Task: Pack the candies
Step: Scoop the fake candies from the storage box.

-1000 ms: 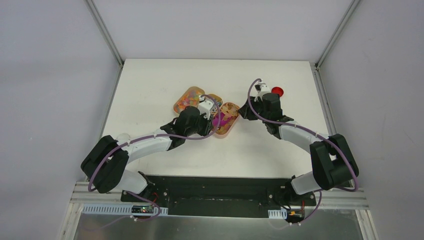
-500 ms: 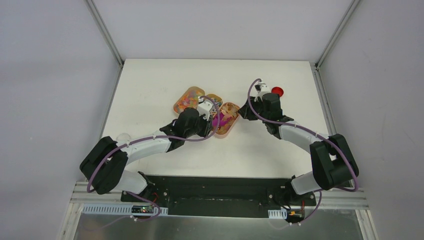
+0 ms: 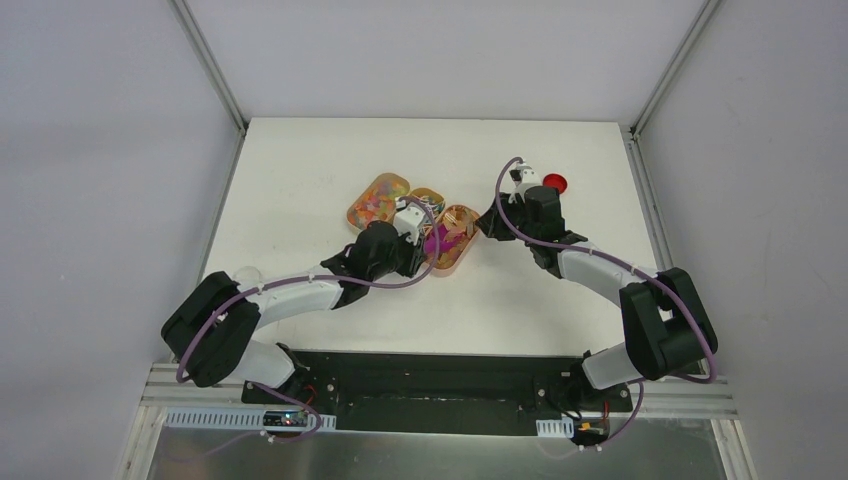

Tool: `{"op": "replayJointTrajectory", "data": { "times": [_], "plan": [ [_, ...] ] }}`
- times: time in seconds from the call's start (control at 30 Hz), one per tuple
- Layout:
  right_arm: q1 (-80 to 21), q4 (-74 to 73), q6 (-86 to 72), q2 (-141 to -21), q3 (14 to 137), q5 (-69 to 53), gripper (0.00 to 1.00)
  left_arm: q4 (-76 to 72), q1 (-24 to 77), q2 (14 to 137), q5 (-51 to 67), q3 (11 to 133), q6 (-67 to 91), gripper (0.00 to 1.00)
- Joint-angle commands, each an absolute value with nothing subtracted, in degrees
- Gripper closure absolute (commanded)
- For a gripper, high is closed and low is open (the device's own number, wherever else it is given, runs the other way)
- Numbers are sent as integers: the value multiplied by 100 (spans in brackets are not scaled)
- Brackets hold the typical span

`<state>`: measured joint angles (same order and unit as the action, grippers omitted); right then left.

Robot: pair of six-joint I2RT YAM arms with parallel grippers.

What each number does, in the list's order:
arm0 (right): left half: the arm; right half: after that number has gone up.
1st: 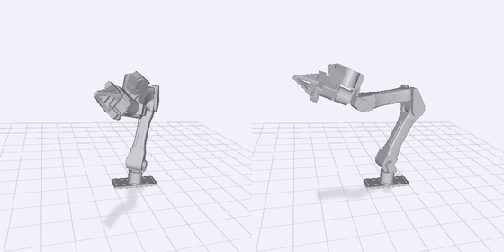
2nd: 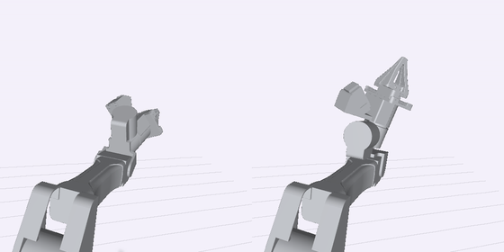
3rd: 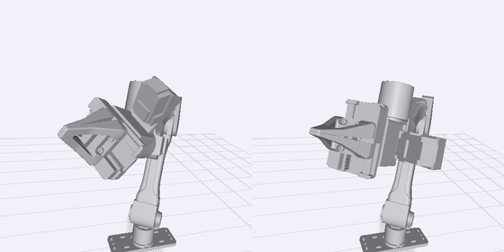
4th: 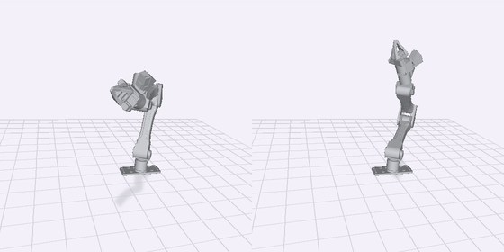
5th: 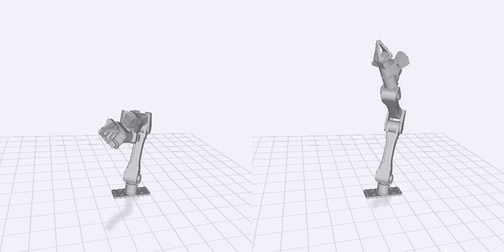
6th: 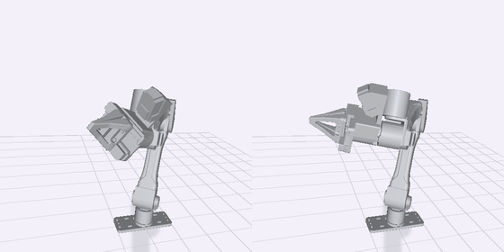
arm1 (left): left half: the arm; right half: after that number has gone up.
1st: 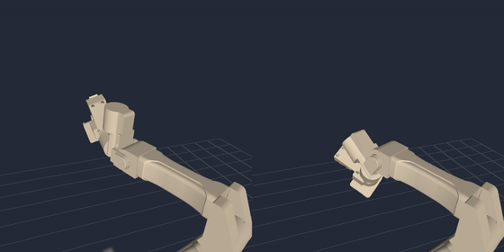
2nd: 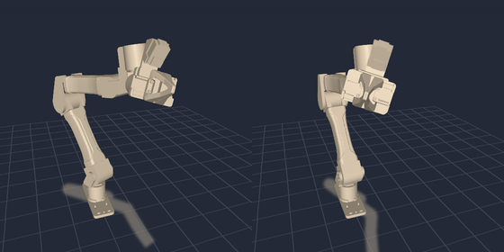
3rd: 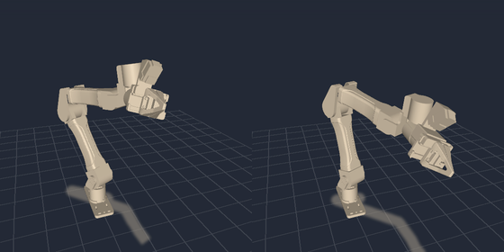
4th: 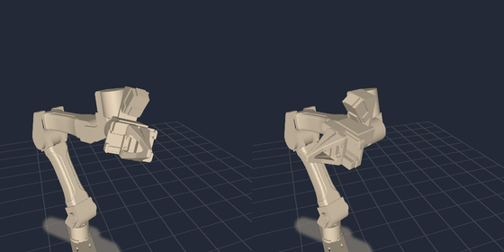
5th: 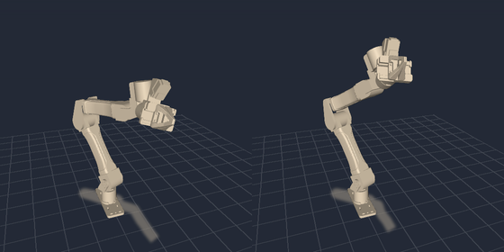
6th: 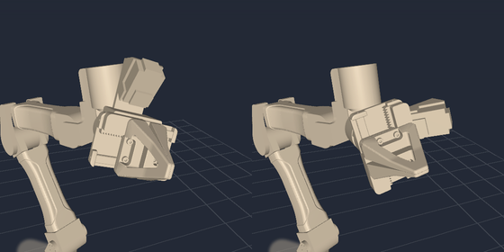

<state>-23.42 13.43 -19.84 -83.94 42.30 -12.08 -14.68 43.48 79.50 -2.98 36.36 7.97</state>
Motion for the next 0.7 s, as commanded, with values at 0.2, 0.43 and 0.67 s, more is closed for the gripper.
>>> {"op": "replayJointTrajectory", "data": {
  "times": [0.2,0.43,0.67],
  "plan": [
    [-2297,1581,-1927,-8212,4201,-1244,67,-1778,4349,7927,-776,3302,747,100],
    [-2294,1573,-1918,-8236,4219,-1248,67,-1964,4355,7869,-803,3175,743,100],
    [-2295,1565,-1891,-8159,4229,-1205,67,-2334,4366,7716,-779,2879,642,100]
  ]
}}
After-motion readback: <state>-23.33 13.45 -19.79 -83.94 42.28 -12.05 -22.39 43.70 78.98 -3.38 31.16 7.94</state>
